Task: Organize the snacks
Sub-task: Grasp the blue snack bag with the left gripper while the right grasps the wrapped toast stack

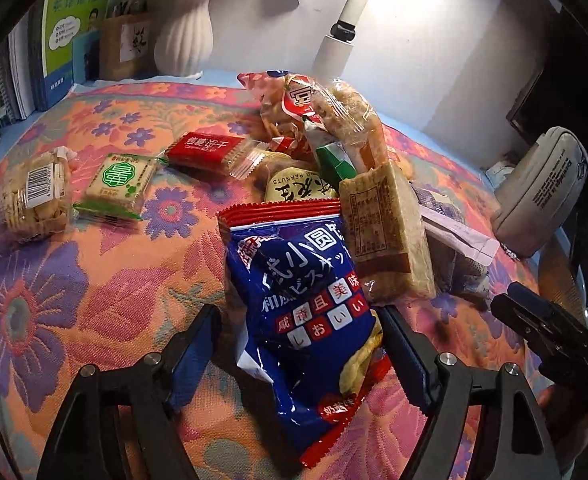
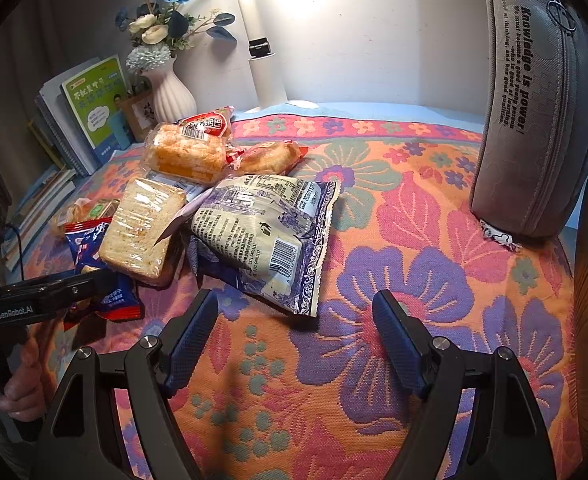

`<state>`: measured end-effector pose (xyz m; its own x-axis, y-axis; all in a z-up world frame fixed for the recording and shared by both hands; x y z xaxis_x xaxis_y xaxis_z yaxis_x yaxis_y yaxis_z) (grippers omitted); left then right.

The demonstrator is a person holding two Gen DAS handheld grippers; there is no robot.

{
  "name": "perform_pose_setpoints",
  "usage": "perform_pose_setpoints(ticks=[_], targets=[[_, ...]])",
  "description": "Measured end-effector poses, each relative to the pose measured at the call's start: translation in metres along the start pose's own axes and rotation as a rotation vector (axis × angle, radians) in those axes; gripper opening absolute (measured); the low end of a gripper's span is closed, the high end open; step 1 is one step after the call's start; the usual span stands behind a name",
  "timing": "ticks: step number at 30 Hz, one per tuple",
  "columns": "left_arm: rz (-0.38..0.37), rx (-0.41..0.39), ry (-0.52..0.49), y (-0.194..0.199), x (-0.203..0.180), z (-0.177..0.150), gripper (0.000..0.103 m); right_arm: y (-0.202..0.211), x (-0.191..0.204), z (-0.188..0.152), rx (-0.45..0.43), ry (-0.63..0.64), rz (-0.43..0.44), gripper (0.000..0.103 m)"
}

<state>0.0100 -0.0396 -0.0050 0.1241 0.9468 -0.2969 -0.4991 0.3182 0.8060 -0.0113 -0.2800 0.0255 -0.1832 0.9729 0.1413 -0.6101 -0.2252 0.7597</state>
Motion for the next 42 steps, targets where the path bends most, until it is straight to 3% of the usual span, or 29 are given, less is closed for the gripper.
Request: perform_pose_setpoints(ticks=[2, 3, 13, 17, 20, 24, 29, 40, 42], targets=[[-0.019, -0.01, -0.01, 0.001, -0.002, -0.001, 0.054, 0.0, 0.0, 0.0, -0.001, 0.0, 0.0, 0.08], [-0.015, -0.018, -0.009, 0.003, -0.002, -0.001, 0.052, 0.0, 0.0, 0.0, -0.001, 0.0, 0.001, 0.08], [-0.023, -0.098, 0.034, 0.034, 0.026, 0.001, 0.05, -0.001, 0.0, 0.0, 0.001, -0.002, -0.001, 0.08], [0.003, -0.112, 0.079, 0.033, 0.044, 0.006, 0.05, -0.001, 0.0, 0.001, 0.0, -0.011, -0.014, 0.08], [-0.022, -0.118, 0.106, 0.029, 0.053, 0.008, 0.05, 0.004, 0.001, 0.001, -0.01, -0.037, -0.013, 0.08], [-0.033, -0.104, 0.123, 0.021, 0.057, 0.007, 0.05, 0.006, 0.017, 0.004, 0.008, -0.112, 0.246, 0.08], [-0.015, -0.12, 0.101, 0.022, 0.053, 0.005, 0.05, -0.011, 0.065, 0.015, 0.075, -0.067, 0.348, 0.079], [-0.052, -0.114, 0.098, 0.02, 0.053, 0.003, 0.05, -0.063, 0.099, 0.037, 0.123, -0.059, 0.218, 0.079], [-0.052, -0.113, 0.096, 0.02, 0.053, 0.003, 0.05, -0.07, 0.104, 0.037, 0.125, -0.052, 0.21, 0.073]])
Point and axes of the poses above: each gripper's, at about its wrist camera, not at the fingertips, and y roughly against the way its jaws point, x to its left, z to its top, the point moved 2 cm from there along -y, roughly the way its jaws point, and after that the axes turned 5 degrees about x, right-handed, at the moved point
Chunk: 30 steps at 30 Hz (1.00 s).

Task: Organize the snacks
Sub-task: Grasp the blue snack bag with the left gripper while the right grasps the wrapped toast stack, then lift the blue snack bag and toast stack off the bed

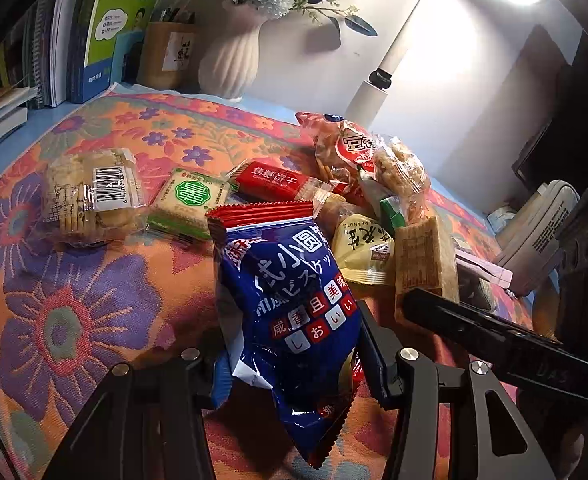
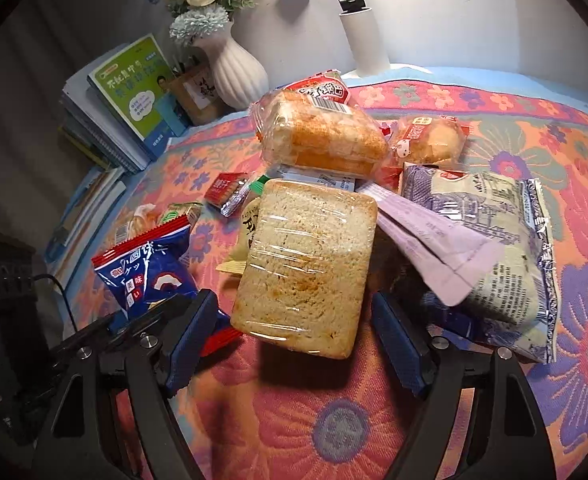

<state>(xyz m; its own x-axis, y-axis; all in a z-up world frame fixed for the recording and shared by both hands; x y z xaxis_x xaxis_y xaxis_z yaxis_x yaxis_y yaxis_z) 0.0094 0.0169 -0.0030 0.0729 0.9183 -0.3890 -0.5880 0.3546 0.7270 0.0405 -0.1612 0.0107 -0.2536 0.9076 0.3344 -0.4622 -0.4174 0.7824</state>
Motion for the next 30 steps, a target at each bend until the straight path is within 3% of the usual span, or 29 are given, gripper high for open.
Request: perform_pose_setpoints(ticks=[3, 6, 13, 18, 21, 26, 30], targets=[[-0.004, 0.002, 0.0, 0.0, 0.0, 0.0, 0.05, -0.002, 0.0, -0.001, -0.01, 0.012, -0.063, 0.058], [-0.006, 0.004, -0.001, 0.0, 0.001, 0.0, 0.05, 0.004, -0.004, -0.004, -0.012, 0.011, -0.046, 0.056], [-0.035, 0.011, -0.028, 0.0, -0.003, -0.001, 0.05, 0.046, -0.005, -0.034, -0.025, 0.082, -0.097, 0.053], [-0.134, 0.042, -0.125, 0.007, -0.016, -0.011, 0.05, 0.069, -0.016, -0.057, -0.012, 0.141, -0.256, 0.053], [-0.157, 0.103, -0.222, 0.005, -0.027, -0.02, 0.05, 0.071, -0.026, -0.063, -0.004, 0.149, -0.286, 0.053], [-0.124, 0.153, -0.239, 0.008, -0.02, -0.02, 0.066, 0.061, -0.032, -0.065, -0.006, 0.145, -0.252, 0.057], [-0.065, 0.094, -0.198, 0.029, 0.002, -0.014, 0.08, 0.053, -0.035, -0.069, -0.006, 0.143, -0.225, 0.063]])
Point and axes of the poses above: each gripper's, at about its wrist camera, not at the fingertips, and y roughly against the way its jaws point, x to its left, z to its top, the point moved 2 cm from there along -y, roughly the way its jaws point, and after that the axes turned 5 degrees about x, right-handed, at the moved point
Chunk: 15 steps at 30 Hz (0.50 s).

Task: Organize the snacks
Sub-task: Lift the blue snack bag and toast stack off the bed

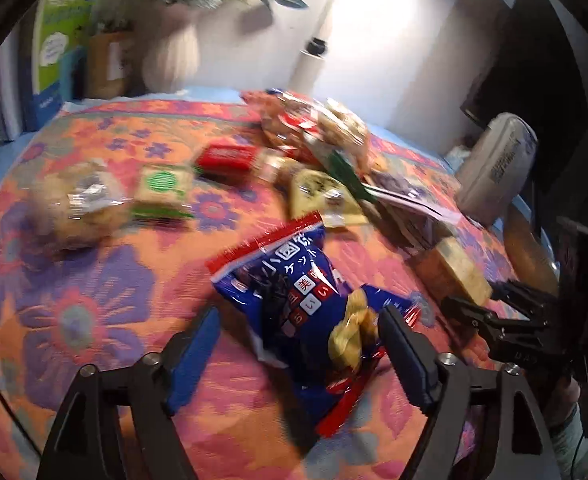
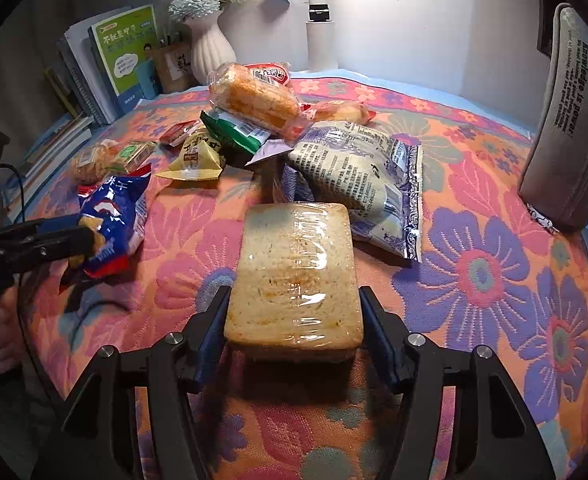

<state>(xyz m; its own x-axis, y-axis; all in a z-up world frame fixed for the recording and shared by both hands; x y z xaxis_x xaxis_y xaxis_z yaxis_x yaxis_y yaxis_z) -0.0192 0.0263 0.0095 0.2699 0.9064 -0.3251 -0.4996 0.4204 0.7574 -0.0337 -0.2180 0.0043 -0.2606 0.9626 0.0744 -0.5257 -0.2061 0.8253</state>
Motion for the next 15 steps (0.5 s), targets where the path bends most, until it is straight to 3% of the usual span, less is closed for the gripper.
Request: perform_pose_setpoints(ticks=[3, 8, 12, 15], targets=[[0.005, -0.009, 0.054, 0.009, 0.014, -0.003, 0.08, 0.002, -0.002, 0.0, -0.009, -0.013, 0.033, 0.066], [-0.102, 0.026, 0.055, 0.004, -0.005, -0.009, 0.08, 0.003, -0.008, 0.0, -0.013, -0.051, 0.087, 0.067], [-0.046, 0.093, 0.134, -0.026, -0.014, 0.001, 0.082, 0.005, -0.009, -0.002, -0.018, -0.056, 0.096, 0.067], [-0.021, 0.066, 0.151, -0.033, -0.018, 0.007, 0.082, 0.005, -0.009, -0.003, -0.021, -0.054, 0.095, 0.067]])
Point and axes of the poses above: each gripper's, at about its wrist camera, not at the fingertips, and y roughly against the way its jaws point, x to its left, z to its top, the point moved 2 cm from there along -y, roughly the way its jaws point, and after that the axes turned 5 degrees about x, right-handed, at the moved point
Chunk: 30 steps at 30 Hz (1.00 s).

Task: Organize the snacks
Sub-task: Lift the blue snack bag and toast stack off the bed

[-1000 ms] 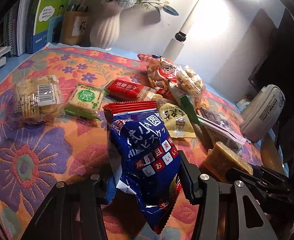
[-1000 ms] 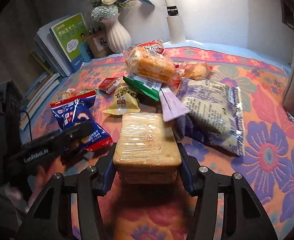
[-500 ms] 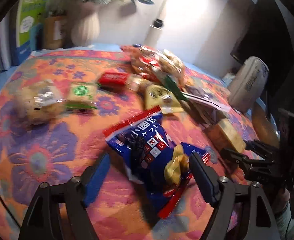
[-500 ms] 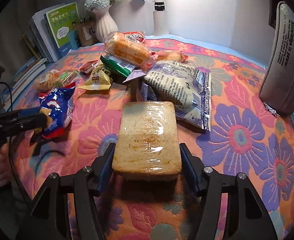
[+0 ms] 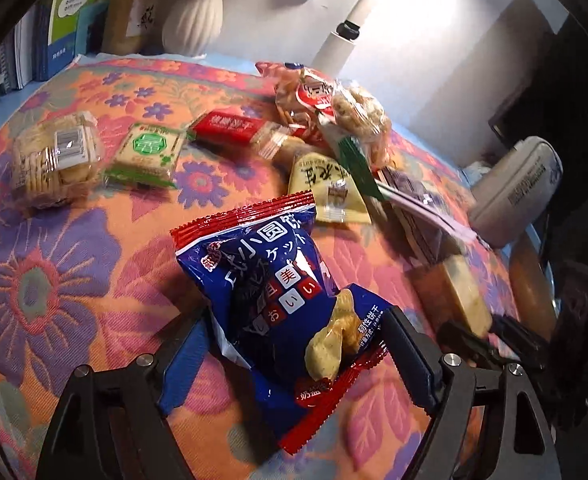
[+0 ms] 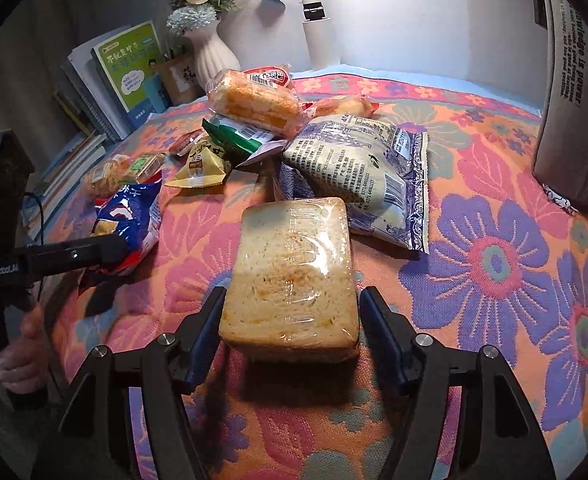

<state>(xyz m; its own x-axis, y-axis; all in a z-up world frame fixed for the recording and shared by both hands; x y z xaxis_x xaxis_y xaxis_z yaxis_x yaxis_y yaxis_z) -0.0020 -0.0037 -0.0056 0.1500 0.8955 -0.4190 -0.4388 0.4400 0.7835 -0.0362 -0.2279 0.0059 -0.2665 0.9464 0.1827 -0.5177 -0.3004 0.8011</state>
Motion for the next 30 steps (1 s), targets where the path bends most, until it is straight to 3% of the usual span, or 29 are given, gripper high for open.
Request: perform_pose_setpoints(ticks=[10, 12, 15, 19, 30], targets=[[0.036, -0.05, -0.036, -0.009, -0.006, 0.005, 0.081, -0.001, -0.001, 0.0, 0.001, 0.002, -0.001, 0.067], [0.035, -0.06, -0.039, -0.008, -0.005, 0.004, 0.059, -0.002, 0.0, 0.0, 0.0, 0.003, -0.006, 0.066], [0.034, -0.073, -0.04, -0.006, -0.007, 0.002, 0.053, -0.001, 0.003, 0.0, -0.009, 0.017, -0.041, 0.06], [0.056, -0.09, -0.064, 0.002, -0.016, -0.002, 0.051, 0.001, 0.007, -0.002, -0.019, 0.03, -0.063, 0.058], [-0.01, -0.092, -0.12, 0.013, -0.065, -0.009, 0.051, 0.048, -0.021, -0.024, -0.06, -0.059, -0.031, 0.055]])
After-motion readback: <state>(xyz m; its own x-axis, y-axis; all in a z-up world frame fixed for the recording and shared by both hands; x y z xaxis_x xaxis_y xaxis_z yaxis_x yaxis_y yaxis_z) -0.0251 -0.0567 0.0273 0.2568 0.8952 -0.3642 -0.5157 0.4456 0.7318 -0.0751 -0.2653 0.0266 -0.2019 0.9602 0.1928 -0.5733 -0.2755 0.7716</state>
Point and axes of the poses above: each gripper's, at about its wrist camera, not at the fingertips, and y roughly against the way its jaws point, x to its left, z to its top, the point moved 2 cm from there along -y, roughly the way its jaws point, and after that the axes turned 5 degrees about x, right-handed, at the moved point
